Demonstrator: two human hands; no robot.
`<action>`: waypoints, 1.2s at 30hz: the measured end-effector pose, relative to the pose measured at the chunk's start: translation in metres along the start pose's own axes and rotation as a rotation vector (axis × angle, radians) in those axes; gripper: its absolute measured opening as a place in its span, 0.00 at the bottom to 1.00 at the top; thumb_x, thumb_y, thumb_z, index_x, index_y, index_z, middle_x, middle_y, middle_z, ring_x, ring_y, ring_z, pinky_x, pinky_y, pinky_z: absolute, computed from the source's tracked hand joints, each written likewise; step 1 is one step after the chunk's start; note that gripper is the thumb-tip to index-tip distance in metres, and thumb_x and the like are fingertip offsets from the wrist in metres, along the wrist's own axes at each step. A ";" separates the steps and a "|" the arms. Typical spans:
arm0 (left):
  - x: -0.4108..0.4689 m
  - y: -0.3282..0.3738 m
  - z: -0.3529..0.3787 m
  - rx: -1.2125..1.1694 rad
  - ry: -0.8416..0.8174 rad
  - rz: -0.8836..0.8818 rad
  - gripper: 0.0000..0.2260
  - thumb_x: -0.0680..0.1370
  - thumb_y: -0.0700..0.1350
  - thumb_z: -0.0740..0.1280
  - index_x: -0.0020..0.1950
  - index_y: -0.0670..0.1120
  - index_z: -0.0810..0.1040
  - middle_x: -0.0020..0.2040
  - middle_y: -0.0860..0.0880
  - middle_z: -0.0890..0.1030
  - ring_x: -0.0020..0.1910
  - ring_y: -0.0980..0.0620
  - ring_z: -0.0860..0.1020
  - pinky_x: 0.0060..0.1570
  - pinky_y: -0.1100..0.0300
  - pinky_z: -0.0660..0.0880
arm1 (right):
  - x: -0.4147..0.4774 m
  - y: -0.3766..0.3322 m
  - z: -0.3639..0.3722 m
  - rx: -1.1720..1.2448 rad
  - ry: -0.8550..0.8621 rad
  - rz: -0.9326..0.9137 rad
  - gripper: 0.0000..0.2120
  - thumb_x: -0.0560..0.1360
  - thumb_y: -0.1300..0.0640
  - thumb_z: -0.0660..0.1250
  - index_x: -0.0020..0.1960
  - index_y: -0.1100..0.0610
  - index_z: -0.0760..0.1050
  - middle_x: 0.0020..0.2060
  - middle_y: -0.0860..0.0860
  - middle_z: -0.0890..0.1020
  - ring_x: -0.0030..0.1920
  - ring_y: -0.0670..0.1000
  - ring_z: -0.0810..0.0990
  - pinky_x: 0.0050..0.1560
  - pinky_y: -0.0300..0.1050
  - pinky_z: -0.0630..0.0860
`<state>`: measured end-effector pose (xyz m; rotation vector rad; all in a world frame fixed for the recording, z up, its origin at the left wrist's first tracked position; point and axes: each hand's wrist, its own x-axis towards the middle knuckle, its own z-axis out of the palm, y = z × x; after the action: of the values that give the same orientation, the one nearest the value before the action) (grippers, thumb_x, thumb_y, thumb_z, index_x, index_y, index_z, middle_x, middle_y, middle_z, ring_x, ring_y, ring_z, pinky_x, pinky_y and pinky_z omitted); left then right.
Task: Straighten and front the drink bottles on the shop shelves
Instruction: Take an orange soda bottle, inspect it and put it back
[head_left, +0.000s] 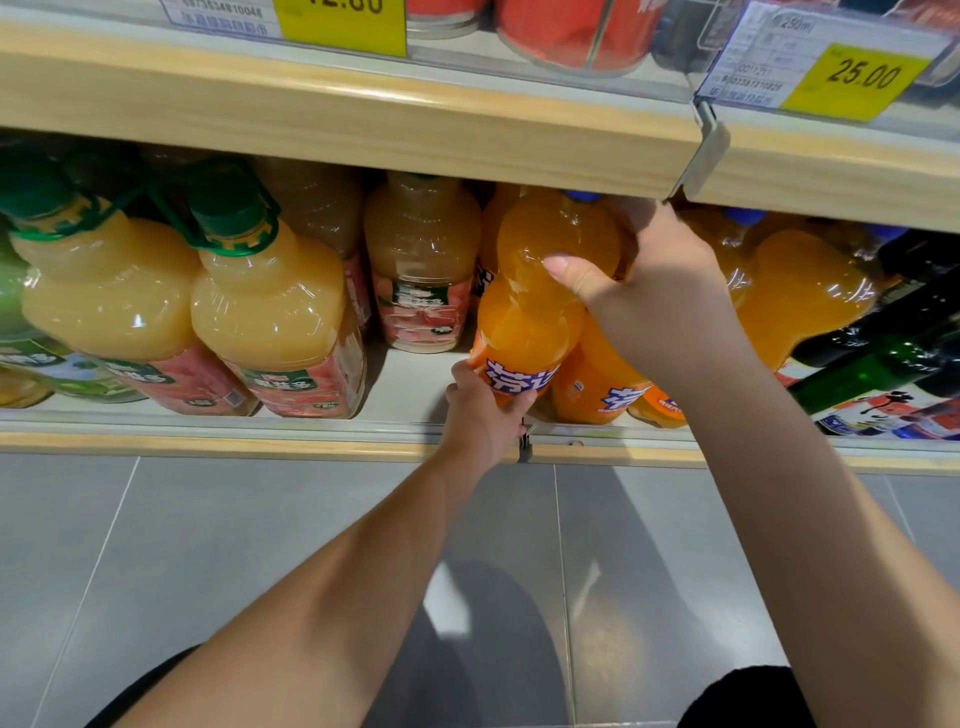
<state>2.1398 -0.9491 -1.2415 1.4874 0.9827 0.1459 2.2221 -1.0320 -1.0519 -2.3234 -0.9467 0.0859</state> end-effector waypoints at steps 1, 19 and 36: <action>0.000 0.000 0.000 0.010 0.003 0.008 0.33 0.75 0.47 0.75 0.72 0.48 0.58 0.69 0.44 0.69 0.64 0.39 0.77 0.39 0.61 0.83 | 0.001 0.000 0.000 0.008 -0.007 0.019 0.35 0.76 0.41 0.72 0.78 0.51 0.65 0.69 0.50 0.76 0.69 0.52 0.73 0.59 0.38 0.66; -0.004 0.003 -0.010 -0.003 -0.051 0.083 0.33 0.75 0.49 0.75 0.73 0.47 0.60 0.69 0.45 0.72 0.65 0.41 0.77 0.48 0.48 0.84 | 0.002 0.007 0.004 -0.027 -0.004 0.083 0.37 0.75 0.36 0.70 0.77 0.52 0.65 0.52 0.46 0.72 0.46 0.43 0.68 0.39 0.26 0.60; -0.039 0.031 -0.043 0.396 0.046 0.360 0.31 0.75 0.45 0.74 0.74 0.46 0.66 0.63 0.45 0.75 0.61 0.47 0.75 0.62 0.52 0.75 | -0.033 0.016 0.000 -0.050 0.067 -0.081 0.33 0.77 0.50 0.74 0.77 0.59 0.67 0.67 0.57 0.76 0.67 0.54 0.74 0.64 0.38 0.68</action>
<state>2.1040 -0.9366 -1.1883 2.0285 0.8005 0.2551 2.2073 -1.0625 -1.0666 -2.3154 -1.0191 -0.0488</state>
